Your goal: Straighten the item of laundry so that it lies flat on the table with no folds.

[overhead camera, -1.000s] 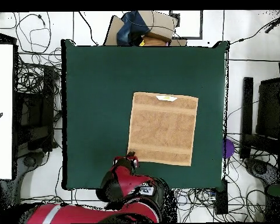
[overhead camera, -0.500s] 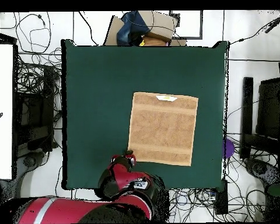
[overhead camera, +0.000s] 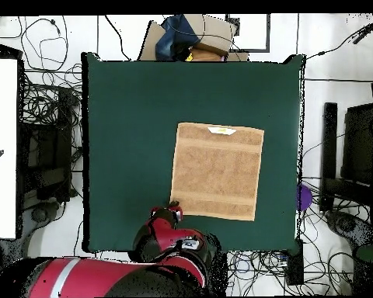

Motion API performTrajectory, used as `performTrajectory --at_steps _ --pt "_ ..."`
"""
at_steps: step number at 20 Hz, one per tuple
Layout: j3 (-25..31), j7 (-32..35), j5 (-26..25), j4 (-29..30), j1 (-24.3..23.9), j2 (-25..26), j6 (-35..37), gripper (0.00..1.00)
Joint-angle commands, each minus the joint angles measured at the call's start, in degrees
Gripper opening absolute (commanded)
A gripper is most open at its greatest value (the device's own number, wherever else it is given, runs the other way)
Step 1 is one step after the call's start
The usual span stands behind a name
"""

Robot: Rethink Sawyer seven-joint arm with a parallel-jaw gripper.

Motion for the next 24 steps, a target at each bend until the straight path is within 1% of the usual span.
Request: performTrajectory --at_steps 1,16,19,21,24 --pt "5.3 9.2 1.1 -5.8 -2.1 3.3 2.9 0.0" --pt "6.4 9.3 2.8 -7.3 -2.8 6.1 5.8 0.0" --pt "7.6 9.2 3.0 -7.4 -3.8 6.8 8.3 0.0" --pt "8.4 8.6 2.4 -6.2 -4.7 6.5 10.7 0.0" --pt "9.0 7.8 0.9 -3.0 -5.8 4.7 13.7 0.0"
